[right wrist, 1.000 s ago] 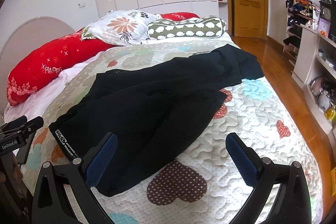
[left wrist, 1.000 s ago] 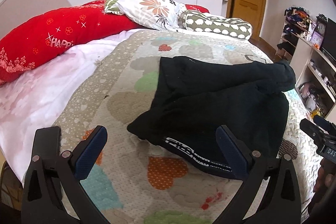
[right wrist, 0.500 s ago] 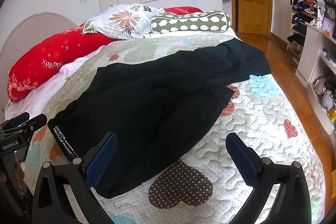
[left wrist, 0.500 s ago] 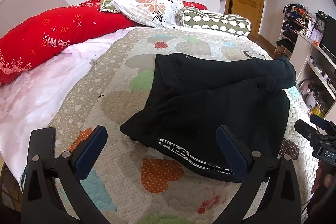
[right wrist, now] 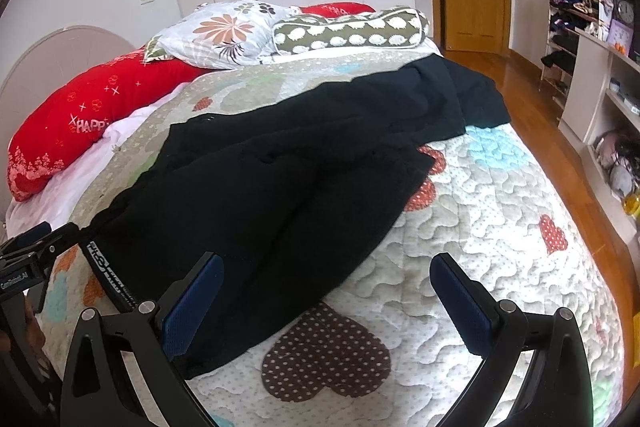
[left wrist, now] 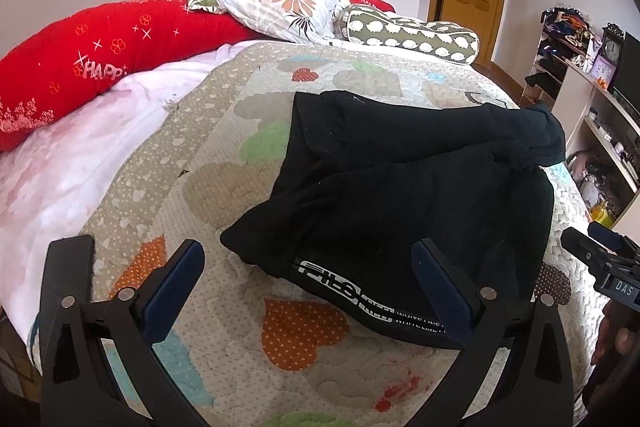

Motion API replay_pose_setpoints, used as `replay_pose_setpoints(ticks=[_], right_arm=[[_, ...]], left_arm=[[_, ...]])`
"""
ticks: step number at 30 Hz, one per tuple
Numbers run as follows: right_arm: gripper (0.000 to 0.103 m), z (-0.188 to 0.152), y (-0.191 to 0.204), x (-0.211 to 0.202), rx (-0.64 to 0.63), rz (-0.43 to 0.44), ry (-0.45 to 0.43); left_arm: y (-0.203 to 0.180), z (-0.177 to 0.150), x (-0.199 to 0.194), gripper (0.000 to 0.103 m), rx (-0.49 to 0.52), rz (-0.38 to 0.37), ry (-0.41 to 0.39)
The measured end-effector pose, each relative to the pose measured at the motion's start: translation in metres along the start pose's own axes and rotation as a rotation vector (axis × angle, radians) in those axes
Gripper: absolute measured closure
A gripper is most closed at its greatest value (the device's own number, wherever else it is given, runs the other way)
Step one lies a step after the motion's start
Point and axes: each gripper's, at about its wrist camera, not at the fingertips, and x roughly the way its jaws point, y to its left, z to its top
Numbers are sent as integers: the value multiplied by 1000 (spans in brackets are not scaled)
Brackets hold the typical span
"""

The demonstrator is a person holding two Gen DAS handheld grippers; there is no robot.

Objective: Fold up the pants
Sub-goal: 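Move both grippers to the waistband of the black pants, then grasp the waistband with the left gripper while the right gripper grasps the waistband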

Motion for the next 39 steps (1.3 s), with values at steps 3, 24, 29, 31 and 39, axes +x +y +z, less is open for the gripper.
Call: replay_pose_setpoints(ticks=[3, 24, 29, 31, 39], right_arm=[[0, 1, -12, 5, 25, -12, 7], [66, 39, -68, 85, 125, 68, 59], [100, 36, -78, 57, 185, 110, -6], [100, 31, -79, 36, 182, 106, -35], [100, -10, -107, -68, 203, 36, -123]], left_arm=[[5, -2, 5, 0, -16, -9, 14], [19, -4, 79, 0, -158, -101, 194], [9, 2, 79, 56, -158, -180, 166], [7, 5, 72, 81, -158, -210, 162], [26, 1, 13, 89, -172, -241, 85]])
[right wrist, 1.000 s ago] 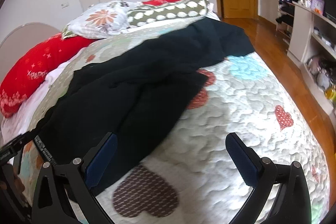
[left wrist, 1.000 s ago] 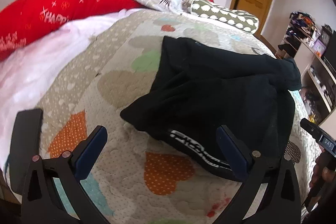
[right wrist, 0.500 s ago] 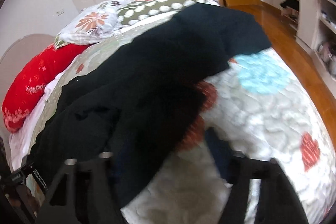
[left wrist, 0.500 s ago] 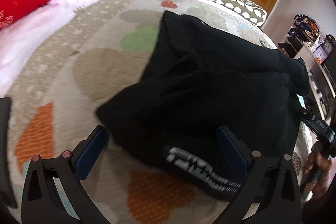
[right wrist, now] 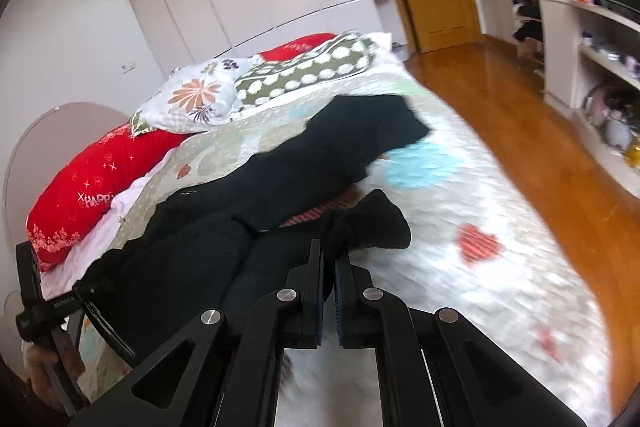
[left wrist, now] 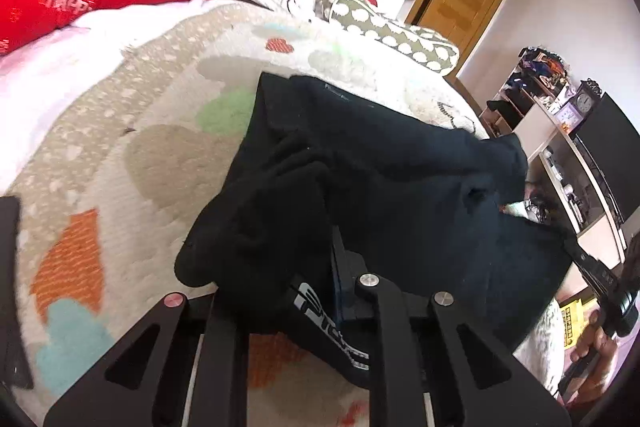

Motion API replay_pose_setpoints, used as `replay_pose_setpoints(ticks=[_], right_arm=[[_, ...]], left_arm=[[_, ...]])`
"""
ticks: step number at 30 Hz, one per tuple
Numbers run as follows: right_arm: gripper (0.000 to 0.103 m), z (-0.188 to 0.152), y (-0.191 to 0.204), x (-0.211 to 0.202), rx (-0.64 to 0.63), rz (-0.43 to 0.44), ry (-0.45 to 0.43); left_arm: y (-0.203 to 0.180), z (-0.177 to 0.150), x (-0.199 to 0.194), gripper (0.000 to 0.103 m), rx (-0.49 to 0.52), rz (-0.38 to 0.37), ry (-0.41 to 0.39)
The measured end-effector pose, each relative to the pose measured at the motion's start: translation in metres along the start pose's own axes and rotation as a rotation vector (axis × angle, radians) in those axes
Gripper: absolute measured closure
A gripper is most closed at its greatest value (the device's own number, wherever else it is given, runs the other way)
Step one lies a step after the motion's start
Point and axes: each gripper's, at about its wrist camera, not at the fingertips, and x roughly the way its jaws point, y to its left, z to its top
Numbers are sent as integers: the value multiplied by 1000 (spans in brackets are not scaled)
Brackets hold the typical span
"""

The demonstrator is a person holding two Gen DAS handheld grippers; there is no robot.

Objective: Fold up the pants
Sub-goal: 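Grasp the waistband with the left gripper while the right gripper grasps the waistband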

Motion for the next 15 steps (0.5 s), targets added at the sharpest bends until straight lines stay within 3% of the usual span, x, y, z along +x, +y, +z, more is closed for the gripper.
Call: replay_pose_setpoints(ticks=[4, 9, 11, 14, 15], right_arm=[[100, -28, -20, -25, -4, -58, 69], [96, -70, -31, -9, -59, -157, 265], [84, -68, -34, -21, -37, -143, 244], [56, -55, -34, -40, -50, -233, 183], [52, -50, -35, -45, -52, -247, 157]], left_arm=[[13, -28, -14, 89, -4, 14, 12], [21, -61, -8, 88, -7, 45, 52], [17, -65, -16, 88, 19, 67, 29], [17, -63, -27, 82, 39, 78, 12], [19, -61, -31, 77, 40, 79, 2]])
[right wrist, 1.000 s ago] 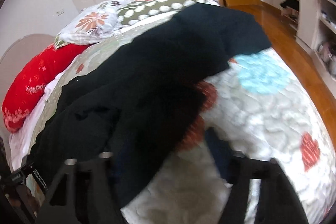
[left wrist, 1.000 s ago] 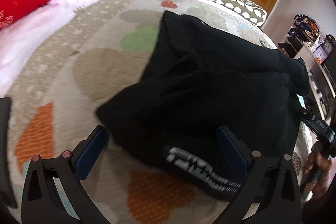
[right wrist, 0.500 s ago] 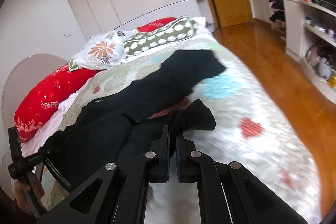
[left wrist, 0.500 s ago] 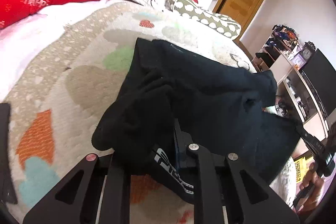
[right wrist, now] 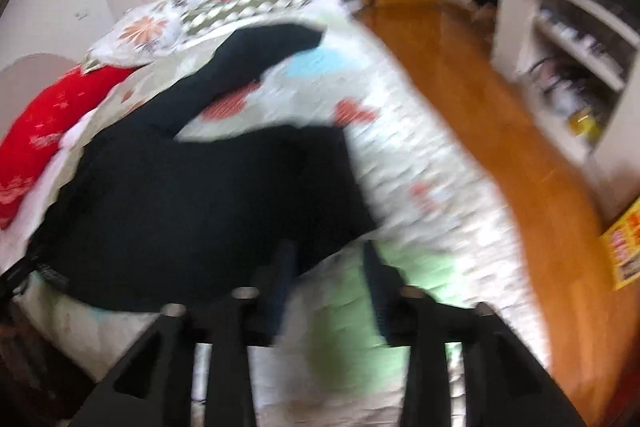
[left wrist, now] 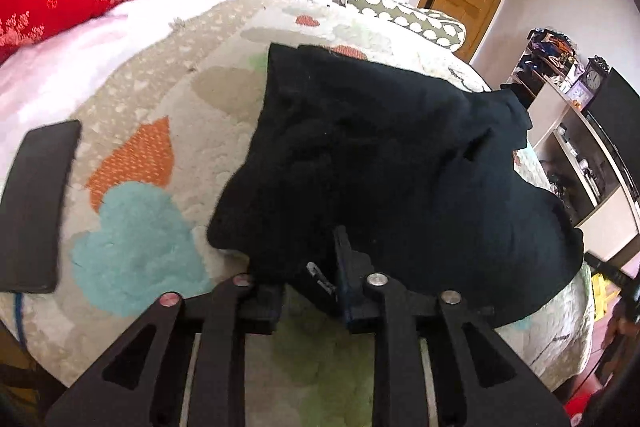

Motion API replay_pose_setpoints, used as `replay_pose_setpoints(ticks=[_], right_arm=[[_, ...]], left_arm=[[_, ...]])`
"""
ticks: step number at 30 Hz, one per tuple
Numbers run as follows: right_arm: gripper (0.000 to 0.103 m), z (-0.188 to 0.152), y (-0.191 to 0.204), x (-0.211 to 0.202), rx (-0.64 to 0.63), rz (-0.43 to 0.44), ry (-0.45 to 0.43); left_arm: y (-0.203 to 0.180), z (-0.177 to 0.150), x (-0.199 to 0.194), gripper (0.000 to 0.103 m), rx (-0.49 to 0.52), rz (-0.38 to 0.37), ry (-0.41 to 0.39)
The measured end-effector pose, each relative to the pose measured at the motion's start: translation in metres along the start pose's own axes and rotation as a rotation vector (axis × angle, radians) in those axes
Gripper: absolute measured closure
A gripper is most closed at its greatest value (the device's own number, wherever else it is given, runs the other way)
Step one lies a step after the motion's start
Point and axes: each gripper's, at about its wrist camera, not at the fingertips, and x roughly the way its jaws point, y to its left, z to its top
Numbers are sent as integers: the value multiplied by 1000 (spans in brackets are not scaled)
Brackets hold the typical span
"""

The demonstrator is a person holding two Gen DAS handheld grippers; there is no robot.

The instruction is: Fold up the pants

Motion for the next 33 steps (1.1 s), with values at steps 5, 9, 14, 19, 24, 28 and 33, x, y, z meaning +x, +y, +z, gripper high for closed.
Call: replay_pose_setpoints(ticks=[5, 9, 14, 19, 24, 28, 33], right_arm=[[25, 29, -3, 19, 2, 15, -25], [26, 46, 3, 65, 4, 49, 11], [90, 43, 23, 87, -74, 64, 49], [91, 44, 12, 73, -60, 52, 20], [86, 40, 21, 87, -126, -3, 69], [57, 59, 34, 69, -151, 7, 26], [42, 90, 73, 66, -247, 95, -28]], left_arm=[[17, 3, -18, 55, -42, 47, -58], [26, 12, -30, 48, -58, 102, -116], [23, 23, -25, 44, -32, 114, -111], [15, 18, -8, 41, -6, 101, -72], [8, 4, 30, 29, 47, 138, 18], [10, 10, 31, 24, 55, 139, 41], [13, 37, 23, 23, 60, 154, 3]])
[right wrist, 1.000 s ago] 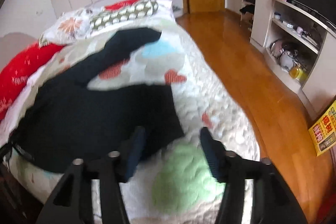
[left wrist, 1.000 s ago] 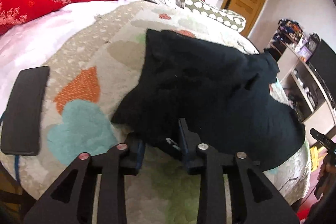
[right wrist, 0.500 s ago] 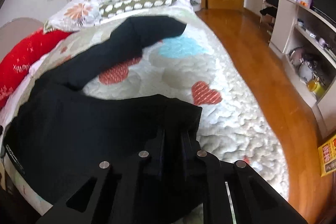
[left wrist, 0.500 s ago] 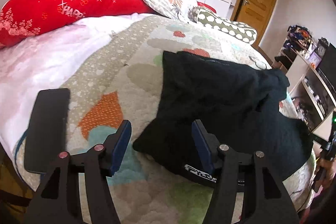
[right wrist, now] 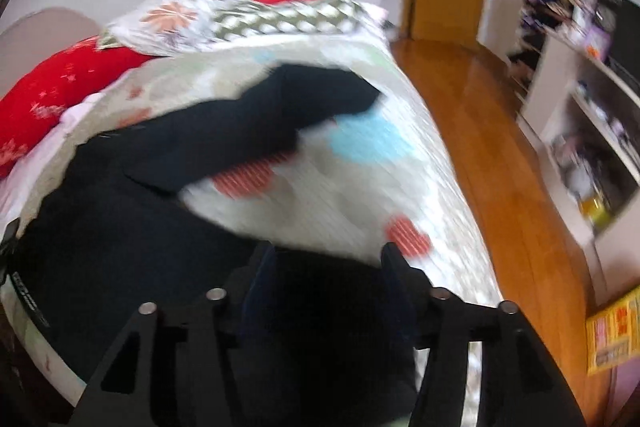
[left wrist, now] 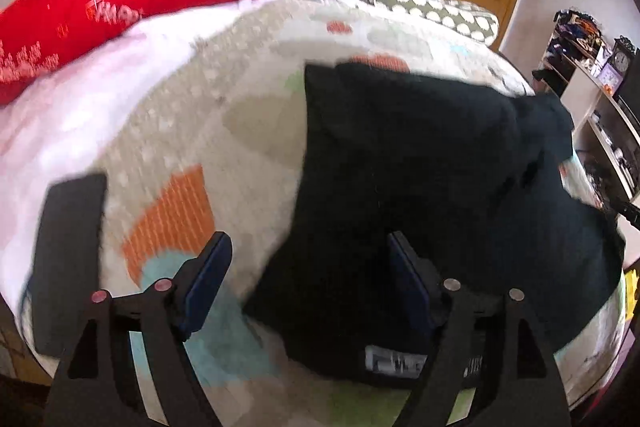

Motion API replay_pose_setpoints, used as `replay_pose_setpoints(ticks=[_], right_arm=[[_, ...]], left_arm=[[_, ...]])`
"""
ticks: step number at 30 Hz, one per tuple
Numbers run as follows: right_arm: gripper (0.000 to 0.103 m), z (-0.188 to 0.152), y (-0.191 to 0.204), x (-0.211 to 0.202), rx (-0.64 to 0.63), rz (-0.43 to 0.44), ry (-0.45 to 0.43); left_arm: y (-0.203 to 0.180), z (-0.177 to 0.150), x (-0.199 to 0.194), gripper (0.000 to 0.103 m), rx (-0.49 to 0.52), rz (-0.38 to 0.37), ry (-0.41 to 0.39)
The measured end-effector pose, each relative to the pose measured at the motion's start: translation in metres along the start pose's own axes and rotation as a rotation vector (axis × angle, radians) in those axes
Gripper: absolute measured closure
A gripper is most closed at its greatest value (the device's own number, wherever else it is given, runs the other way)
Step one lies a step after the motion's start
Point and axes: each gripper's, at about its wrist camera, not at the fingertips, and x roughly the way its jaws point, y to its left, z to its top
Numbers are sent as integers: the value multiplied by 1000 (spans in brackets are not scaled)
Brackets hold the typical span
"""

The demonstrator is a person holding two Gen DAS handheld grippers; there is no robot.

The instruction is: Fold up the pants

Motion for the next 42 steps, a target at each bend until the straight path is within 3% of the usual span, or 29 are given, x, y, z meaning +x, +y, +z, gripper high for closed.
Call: replay_pose_setpoints(ticks=[3, 5, 9, 14, 20, 24, 28, 30, 32, 33, 34, 35, 37, 39, 42], right_arm=[[41, 23, 22, 15, -59, 59, -13], [33, 43, 39, 31, -96, 101, -15], [31, 79, 73, 68, -191, 166, -1], [26, 125, 114, 120, -354, 175, 29], [22, 144, 142, 176, -533, 195, 107], [22, 151, 145, 204, -584, 232, 158], [23, 152, 146, 224, -597, 256, 210], [30, 154, 144, 229, -548, 283, 240], [70, 152, 146, 225, -532, 334, 238], [79, 148, 151, 220, -558, 335, 218], [96, 144, 155, 216, -583, 315, 201], [97, 139, 159, 212, -605, 294, 188], [98, 137, 160, 202, -607, 272, 159], [98, 141, 155, 184, -576, 268, 110], [98, 150, 146, 141, -531, 270, 26]], left_arm=[[-2, 23, 2, 18, 10, -13, -23], [-5, 41, 8, 17, 25, -34, -33], [-8, 78, 40, 16, 56, -83, 10], [-9, 117, 86, 16, 100, -153, 69], [-26, 144, 127, 16, 227, -189, 133], [-44, 154, 150, 16, 343, -240, 185], [-57, 160, 168, 16, 413, -242, 224], [-60, 161, 179, 16, 410, -257, 254], [-62, 162, 183, 16, 394, -272, 256], [-64, 161, 184, 17, 395, -272, 252], [-66, 160, 184, 29, 402, -268, 242], [-67, 160, 183, 38, 403, -276, 237], [-71, 159, 176, 68, 415, -287, 222], [-74, 160, 163, 84, 431, -303, 209], [-76, 164, 126, 87, 459, -288, 117]])
